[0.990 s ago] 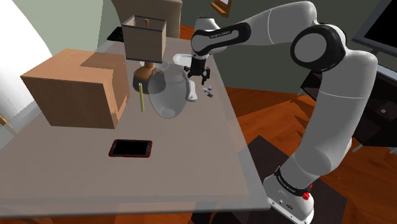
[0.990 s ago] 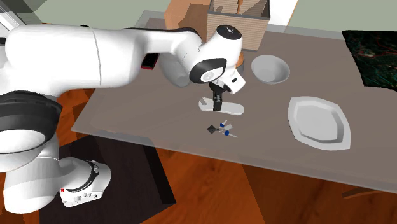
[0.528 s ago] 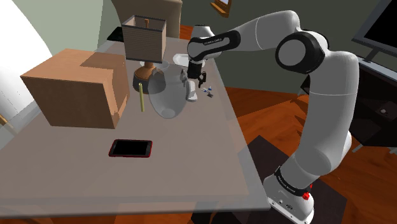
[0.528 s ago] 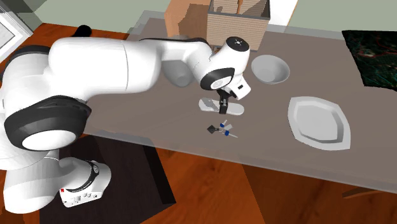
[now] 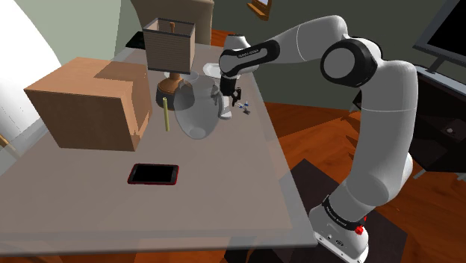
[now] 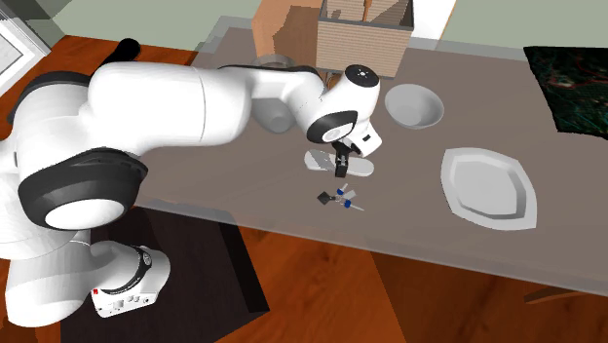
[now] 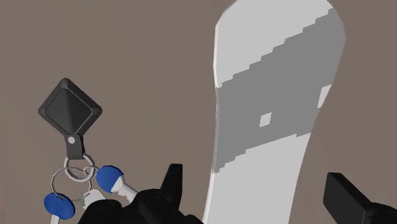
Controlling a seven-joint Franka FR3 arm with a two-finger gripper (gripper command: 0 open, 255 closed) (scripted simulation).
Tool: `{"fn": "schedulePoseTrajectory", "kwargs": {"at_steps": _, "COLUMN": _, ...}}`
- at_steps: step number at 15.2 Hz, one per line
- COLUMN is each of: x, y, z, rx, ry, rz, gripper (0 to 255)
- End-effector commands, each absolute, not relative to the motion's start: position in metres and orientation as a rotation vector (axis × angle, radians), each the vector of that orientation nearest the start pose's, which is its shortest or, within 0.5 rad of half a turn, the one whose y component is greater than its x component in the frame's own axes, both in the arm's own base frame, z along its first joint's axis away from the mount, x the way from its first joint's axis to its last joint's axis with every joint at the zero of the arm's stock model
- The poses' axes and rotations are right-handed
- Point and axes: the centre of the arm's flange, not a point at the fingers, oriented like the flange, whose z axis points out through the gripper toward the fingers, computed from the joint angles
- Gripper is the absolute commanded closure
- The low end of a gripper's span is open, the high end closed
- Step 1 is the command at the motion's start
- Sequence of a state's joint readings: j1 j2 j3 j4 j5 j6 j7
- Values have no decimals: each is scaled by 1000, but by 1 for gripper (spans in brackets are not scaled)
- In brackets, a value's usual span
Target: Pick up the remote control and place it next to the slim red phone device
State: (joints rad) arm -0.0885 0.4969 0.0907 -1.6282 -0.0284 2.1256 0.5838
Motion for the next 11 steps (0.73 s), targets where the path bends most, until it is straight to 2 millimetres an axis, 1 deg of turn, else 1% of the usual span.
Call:
{"fn": "schedulePoseTrajectory", "kwargs": {"at_steps": 1, "x": 681, "y": -7, "z": 334, "rx": -2993, "ry": 889, "rz": 4, "gripper": 0}}
{"fn": "schedulePoseTrajectory", "kwargs": {"at_steps": 3, "x": 681, "y": -7, "z": 334, "rx": -2993, "ry": 889, "rz": 5, "gripper": 0}}
{"fn": "schedulePoseTrajectory", "kwargs": {"at_steps": 4, "x": 681, "y": -7, "z": 334, "rx": -2993, "ry": 889, "rz": 5, "gripper": 255}}
{"fn": "schedulePoseTrajectory", "kwargs": {"at_steps": 11, "x": 681, "y": -7, "z": 334, "rx": -2993, "ry": 889, "rz": 5, "gripper": 255}}
